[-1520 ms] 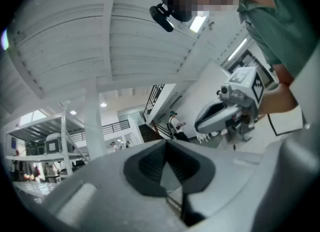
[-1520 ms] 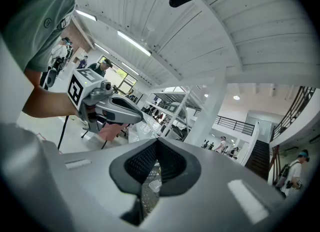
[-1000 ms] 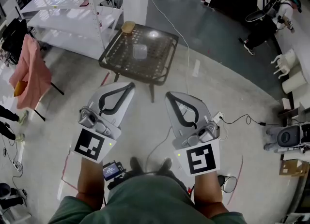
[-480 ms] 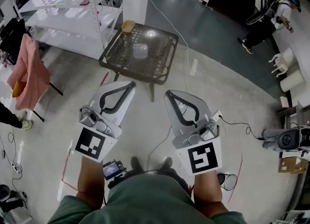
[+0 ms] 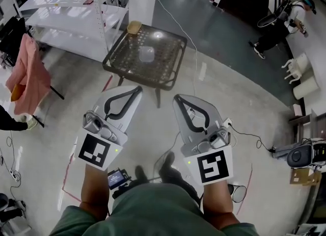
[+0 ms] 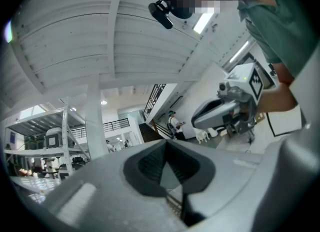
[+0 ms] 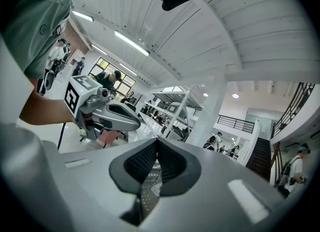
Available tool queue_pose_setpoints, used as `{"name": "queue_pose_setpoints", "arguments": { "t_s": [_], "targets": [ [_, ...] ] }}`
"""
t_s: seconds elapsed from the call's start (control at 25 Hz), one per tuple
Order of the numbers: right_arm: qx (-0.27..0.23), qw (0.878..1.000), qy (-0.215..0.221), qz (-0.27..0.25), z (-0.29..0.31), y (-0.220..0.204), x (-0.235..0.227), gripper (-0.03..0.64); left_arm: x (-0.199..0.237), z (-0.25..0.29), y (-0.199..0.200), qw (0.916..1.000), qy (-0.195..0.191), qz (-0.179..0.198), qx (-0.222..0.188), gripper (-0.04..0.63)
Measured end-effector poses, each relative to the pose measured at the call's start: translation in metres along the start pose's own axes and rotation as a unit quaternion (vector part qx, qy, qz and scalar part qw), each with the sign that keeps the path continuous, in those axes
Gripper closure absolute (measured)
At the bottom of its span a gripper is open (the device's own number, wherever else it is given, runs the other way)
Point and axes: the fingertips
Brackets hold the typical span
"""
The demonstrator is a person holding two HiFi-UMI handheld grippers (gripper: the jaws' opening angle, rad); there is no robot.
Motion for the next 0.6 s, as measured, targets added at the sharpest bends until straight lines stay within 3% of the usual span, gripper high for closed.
{"name": "queue_pose_setpoints", "arguments": {
  "t_s": [0.6],
  "targets": [
    [-0.028,0.998,0.046,0.022,0.041,-0.069,-0.106,0.609,0.023,0.117,-0.023,0.9972,0.04,0.017,0.061,0.594]
  ]
}}
Point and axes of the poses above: the fingertips, and each gripper's own axes: z forward along the fingers, x to its left, y out of its top, and after that the axes turned 4 degrees about -z, right-handed
